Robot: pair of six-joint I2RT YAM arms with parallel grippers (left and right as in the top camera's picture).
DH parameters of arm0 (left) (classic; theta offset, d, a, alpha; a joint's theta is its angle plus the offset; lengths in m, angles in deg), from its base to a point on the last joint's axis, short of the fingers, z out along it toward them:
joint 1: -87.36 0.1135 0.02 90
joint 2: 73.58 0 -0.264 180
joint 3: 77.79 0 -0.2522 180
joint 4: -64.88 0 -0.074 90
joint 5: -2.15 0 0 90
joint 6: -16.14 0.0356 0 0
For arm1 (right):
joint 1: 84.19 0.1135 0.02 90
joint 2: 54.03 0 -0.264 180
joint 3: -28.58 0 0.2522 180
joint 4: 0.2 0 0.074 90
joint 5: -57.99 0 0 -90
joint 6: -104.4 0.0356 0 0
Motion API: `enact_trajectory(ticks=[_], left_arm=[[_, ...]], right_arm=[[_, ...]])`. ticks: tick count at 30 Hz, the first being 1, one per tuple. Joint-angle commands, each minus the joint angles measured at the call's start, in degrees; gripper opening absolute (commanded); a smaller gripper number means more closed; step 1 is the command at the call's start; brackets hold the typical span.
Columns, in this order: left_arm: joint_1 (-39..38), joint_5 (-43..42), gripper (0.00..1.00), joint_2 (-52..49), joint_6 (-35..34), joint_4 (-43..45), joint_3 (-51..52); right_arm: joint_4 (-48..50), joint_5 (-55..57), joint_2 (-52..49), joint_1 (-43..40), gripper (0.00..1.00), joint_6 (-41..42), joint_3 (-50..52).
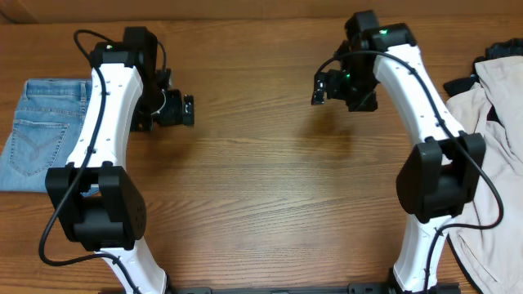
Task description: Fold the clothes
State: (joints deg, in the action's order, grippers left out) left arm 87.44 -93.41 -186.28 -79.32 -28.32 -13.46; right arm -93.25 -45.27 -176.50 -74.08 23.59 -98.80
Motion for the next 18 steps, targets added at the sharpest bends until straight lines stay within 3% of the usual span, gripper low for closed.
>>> enact_trajectory(ticks=[1,5,8,18], left_arm=[[-0.2,-1.4,1.00,0.9,-1.5,-8.4,-0.6],[-0.5,1.6,1.00,1.7,-4.3,-15.5,-0.6],[-1.7,1.7,1.00,5.7,-4.3,-16.2,-0.2],[-12.7,6.3,1.00,31.5,-4.2,-5.7,8.8]], right_arm=[[-4.2,-0.3,4.0,-1.8,1.00,-0.6,-1.7],[-9.5,-0.2,8.3,-2.0,1.00,-0.6,-1.7],[-14.0,1.9,13.0,-2.0,1.00,-0.6,-1.7],[-13.8,3.4,28.6,-1.8,1.00,-0.6,1.9]])
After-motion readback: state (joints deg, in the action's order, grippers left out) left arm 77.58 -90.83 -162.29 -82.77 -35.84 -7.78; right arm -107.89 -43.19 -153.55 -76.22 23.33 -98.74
